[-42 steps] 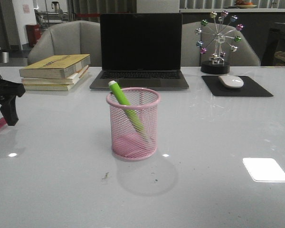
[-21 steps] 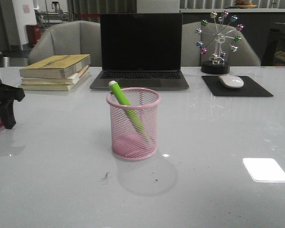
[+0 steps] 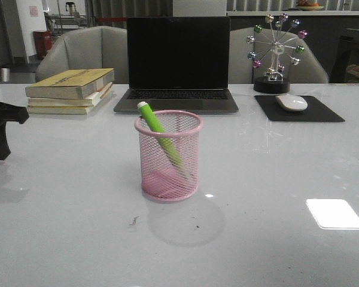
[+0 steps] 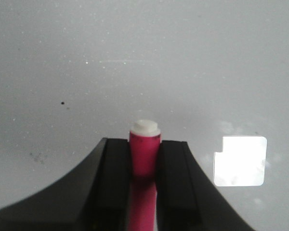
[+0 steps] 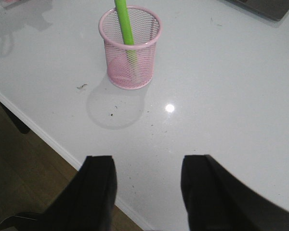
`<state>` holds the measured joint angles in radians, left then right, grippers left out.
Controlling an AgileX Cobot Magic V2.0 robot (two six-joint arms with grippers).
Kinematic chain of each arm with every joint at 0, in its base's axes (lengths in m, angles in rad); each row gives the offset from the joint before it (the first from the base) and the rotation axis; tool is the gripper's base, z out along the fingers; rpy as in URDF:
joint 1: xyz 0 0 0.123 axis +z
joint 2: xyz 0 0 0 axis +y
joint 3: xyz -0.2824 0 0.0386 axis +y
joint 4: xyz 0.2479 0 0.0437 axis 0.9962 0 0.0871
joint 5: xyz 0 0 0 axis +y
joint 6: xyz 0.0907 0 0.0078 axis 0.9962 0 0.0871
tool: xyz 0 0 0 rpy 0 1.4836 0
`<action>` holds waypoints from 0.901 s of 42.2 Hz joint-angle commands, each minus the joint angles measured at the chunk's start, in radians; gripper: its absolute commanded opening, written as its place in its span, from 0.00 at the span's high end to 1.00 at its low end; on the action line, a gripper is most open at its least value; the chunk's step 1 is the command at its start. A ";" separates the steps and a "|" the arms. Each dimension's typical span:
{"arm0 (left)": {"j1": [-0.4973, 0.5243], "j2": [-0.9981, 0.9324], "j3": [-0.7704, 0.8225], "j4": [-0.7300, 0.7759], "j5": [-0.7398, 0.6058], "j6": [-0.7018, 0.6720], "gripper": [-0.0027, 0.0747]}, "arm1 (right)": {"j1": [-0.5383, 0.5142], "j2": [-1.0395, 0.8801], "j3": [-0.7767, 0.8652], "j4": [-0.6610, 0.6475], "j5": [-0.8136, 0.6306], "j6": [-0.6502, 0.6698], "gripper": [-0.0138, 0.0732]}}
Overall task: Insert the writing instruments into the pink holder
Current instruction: 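Lower the left gripper over the pink marker and grasp it, then lift the pink marker with the left gripper and carry it toward the holder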
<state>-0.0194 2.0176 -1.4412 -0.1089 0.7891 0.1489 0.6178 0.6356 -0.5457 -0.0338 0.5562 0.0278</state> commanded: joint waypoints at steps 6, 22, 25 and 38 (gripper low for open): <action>-0.001 -0.357 0.179 -0.306 -0.220 0.246 0.85 | -0.005 -0.003 -0.029 -0.009 -0.069 -0.001 0.34; -0.234 -0.844 0.532 -1.214 -0.557 1.180 0.85 | -0.005 -0.003 -0.029 -0.009 -0.069 -0.001 0.34; -0.307 -0.857 0.537 -1.379 -0.575 1.327 0.85 | -0.005 -0.003 -0.029 -0.009 -0.069 -0.001 0.34; -0.490 -0.740 0.514 -1.748 -0.473 1.758 0.85 | -0.005 -0.003 -0.029 -0.009 -0.069 -0.001 0.34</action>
<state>-0.4873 1.2638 -0.8818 -1.7772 0.2504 1.8633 0.6178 0.6356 -0.5457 -0.0338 0.5562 0.0278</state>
